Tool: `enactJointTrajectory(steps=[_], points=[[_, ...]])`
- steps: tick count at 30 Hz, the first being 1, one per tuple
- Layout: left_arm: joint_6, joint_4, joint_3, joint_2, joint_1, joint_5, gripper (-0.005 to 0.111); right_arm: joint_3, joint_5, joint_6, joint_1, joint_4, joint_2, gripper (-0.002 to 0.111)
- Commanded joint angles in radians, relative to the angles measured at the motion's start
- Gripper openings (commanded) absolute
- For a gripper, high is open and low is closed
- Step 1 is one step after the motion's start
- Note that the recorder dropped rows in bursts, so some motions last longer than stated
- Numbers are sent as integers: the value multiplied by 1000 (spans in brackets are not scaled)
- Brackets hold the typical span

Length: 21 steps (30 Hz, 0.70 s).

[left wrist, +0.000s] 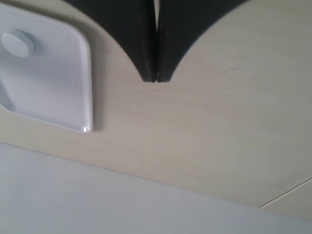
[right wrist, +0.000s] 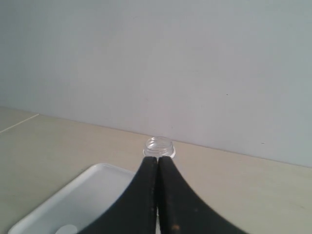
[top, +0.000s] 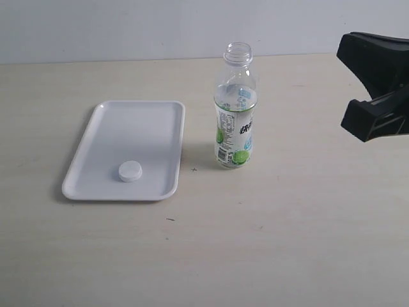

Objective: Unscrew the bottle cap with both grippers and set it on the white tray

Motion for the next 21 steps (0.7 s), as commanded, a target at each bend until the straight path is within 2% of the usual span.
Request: enactJointTrajectory(steps=[1, 4, 7, 11, 14, 17, 21], points=[[3, 1, 3, -7, -1, 1, 0, 2, 78, -14, -94, -2, -38, 0], [3, 1, 3, -7, -1, 1, 0, 2, 226, -8, -213, -2, -101, 0], [3, 1, 3, -7, -1, 1, 0, 2, 419, -8, -381, -2, -181, 0], [3, 1, 3, -7, -1, 1, 0, 2, 671, -8, -697, -2, -331, 0], [3, 1, 3, -7, -1, 1, 0, 2, 696, -8, -850, -2, -429, 0], [3, 1, 3, -7, -1, 1, 0, 2, 643, -8, -902, -2, -483, 0], [3, 1, 3, -7, -1, 1, 0, 2, 583, -8, -906, -2, -509, 0]])
